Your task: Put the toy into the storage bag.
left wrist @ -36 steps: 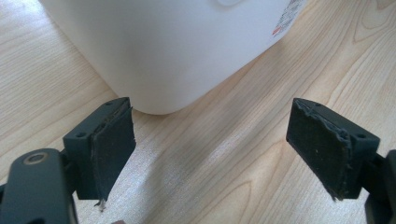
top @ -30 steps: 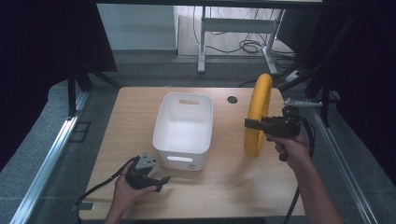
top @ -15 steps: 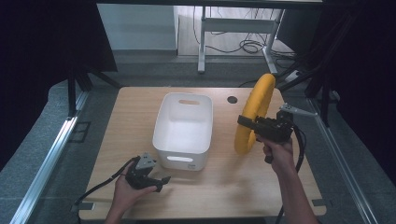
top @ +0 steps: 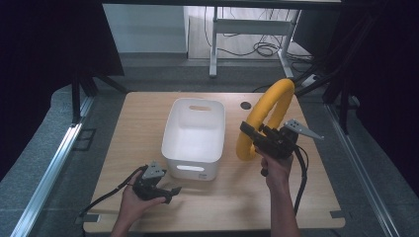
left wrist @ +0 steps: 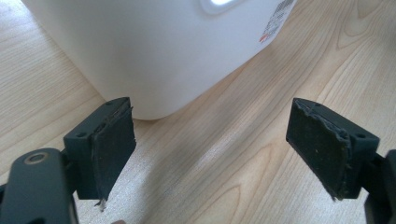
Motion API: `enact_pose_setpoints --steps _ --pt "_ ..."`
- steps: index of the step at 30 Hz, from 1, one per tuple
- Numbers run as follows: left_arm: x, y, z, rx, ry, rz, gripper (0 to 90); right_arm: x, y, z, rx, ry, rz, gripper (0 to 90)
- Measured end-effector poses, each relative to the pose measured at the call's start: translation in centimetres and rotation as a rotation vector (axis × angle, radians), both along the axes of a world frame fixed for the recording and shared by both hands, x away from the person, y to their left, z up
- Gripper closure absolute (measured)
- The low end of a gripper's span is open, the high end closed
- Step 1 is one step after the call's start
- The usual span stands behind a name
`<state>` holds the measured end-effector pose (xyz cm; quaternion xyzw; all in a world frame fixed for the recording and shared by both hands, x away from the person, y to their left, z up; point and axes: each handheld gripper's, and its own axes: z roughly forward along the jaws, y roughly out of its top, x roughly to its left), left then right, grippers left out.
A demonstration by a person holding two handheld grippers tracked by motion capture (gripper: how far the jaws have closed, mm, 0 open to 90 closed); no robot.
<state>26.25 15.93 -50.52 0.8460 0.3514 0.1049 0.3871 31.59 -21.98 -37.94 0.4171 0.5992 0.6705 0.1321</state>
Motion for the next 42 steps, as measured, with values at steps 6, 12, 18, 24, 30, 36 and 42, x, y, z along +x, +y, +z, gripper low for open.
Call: enact_pose_setpoints --steps 6,12,18,24,30,36,42 --pt "0.0 0.0 0.0 0.002 0.0 0.0 15.7 -0.9 0.4 -1.1 0.029 -0.039 -0.047 48.3" --pt "0.0 0.0 -0.1 0.004 0.003 -0.002 15.7 -1.5 0.7 -1.0 0.002 -0.094 -0.101 48.3" --pt "0.1 -0.1 -0.2 0.009 0.01 -0.004 15.7 -1.6 0.9 -1.1 0.008 -0.106 -0.101 48.2" --pt "0.1 -0.1 -0.2 0.015 0.009 -0.006 15.7 -1.6 1.3 -0.9 -0.004 -0.123 -0.111 48.2" --pt "0.1 -0.1 -0.3 0.018 0.011 -0.008 15.7 -1.7 1.7 -0.2 -0.007 -0.147 -0.109 48.1" --pt "0.1 -0.1 -0.3 0.018 0.011 -0.007 15.7 -1.8 2.0 0.4 -0.009 -0.16 -0.102 48.1" --pt "0.1 -0.1 -0.3 0.019 0.012 -0.008 15.7 -1.8 2.4 0.9 -0.014 -0.167 -0.092 48.1"
